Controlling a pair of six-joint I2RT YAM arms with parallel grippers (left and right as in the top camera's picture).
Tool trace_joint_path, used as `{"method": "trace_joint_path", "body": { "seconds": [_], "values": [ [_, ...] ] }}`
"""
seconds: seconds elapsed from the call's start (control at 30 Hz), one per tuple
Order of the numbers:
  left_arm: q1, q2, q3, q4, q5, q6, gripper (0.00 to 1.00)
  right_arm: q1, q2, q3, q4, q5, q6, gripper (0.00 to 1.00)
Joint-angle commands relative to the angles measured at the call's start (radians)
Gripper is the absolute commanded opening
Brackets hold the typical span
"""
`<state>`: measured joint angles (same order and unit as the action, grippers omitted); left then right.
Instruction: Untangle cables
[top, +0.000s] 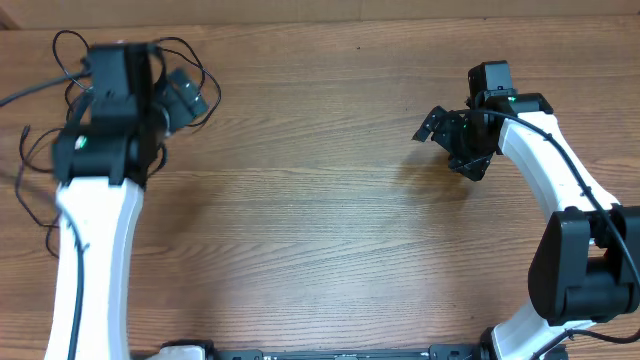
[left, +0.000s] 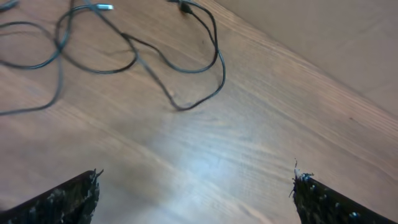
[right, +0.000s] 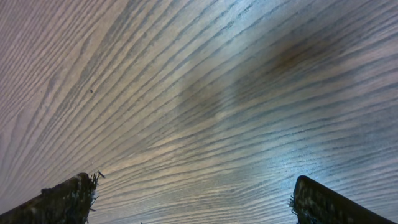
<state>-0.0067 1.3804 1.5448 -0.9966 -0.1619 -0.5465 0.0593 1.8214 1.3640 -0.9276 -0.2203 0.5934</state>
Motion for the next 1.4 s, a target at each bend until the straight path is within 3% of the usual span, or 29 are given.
{"method": "trace_joint_path", "body": {
  "seconds": [0.0,0.5,0.8,1.13,1.37],
  "values": [
    [-0.007,-0.112,0.012,-0.054,-0.007,-0.011,1.0,-0.002,-0.026,-0.005,0.003,0.01,-0.008,1.0],
    [-0.007,-0.666,-0.254,-0.178,0.031,-0.038,1.0,-0.002,-0.026,-0.005,0.003,0.01,-0.008,1.0],
    [-0.007,-0.714,-0.259,-0.413,0.031,-0.037,1.0,-0.002,-0.026,-0.005,0.003,0.01,-0.008,1.0],
    [-0.003,-0.745,-0.26,-0.458,0.023,-0.037,1.0,-0.002,-0.026,-0.005,0.003,0.01,-0.008,1.0],
    [-0.007,-0.937,-0.321,-0.467,0.029,-0.037,0.99,-0.002,-0.026,-0.005,0.003,0.01,-0.008,1.0]
  ]
}}
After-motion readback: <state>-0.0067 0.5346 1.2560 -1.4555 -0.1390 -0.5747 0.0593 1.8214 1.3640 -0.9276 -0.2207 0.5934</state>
